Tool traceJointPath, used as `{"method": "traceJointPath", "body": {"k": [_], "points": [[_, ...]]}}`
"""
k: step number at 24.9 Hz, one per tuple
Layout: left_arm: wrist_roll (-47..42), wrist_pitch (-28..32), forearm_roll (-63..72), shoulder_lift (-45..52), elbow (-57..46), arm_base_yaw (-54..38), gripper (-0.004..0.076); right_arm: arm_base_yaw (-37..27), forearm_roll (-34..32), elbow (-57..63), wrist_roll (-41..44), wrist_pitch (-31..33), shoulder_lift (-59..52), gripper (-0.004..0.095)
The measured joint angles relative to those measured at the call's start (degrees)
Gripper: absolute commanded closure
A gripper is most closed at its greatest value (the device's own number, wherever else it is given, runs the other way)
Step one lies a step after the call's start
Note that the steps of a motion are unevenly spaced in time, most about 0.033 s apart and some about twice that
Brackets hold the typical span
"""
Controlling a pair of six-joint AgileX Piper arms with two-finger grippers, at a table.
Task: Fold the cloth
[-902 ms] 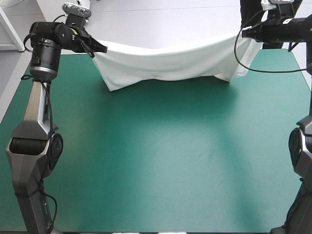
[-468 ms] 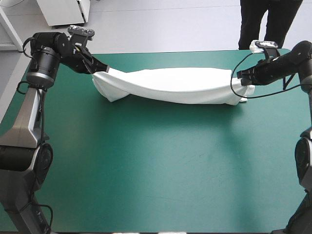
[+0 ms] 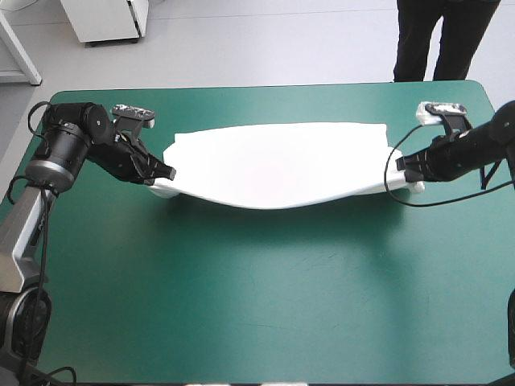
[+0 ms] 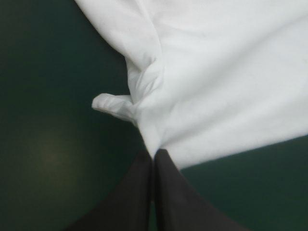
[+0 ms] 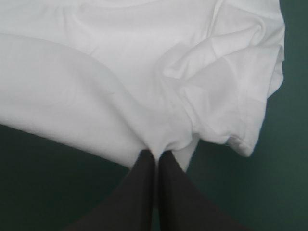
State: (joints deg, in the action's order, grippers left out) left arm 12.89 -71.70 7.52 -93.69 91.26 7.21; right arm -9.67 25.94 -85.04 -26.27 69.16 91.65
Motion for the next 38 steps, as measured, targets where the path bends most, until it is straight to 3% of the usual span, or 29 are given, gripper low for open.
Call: {"method": "traceJointPath", "body": {"k": [14,23,26,28,32,38], "points": [[1.8,0.9,3.2,4.5,-13.5,0.0,0.0733,0.0,-3.3,19.1,-0.2,-3.4,-4.0,0.0902],[2.8,2.0,3.3,5.7,-23.4,0.0,0.0680,0.0,-2.0,22.5,-0.2,-3.9,-4.1,0.0698],[2.8,1.9,2.7,7.5,-26.0,0.0,0.0593,0.0,-2.6,22.5,0.4,-3.4,-4.7,0.0508],[2.8,1.8,2.4,10.2,-26.3,0.0,0.0536,0.0,-4.2,22.5,1.8,-3.0,-6.5,0.0427],[2.8,1.5,0.9,18.0,-25.9,0.0,0.0511,0.0,-7.9,22.5,4.4,-4.7,-11.3,0.0419],[2.8,0.6,3.0,22.6,-9.0,0.0,0.0511,0.0,-12.9,12.5,7.1,-8.3,-2.3,0.0419]]}}
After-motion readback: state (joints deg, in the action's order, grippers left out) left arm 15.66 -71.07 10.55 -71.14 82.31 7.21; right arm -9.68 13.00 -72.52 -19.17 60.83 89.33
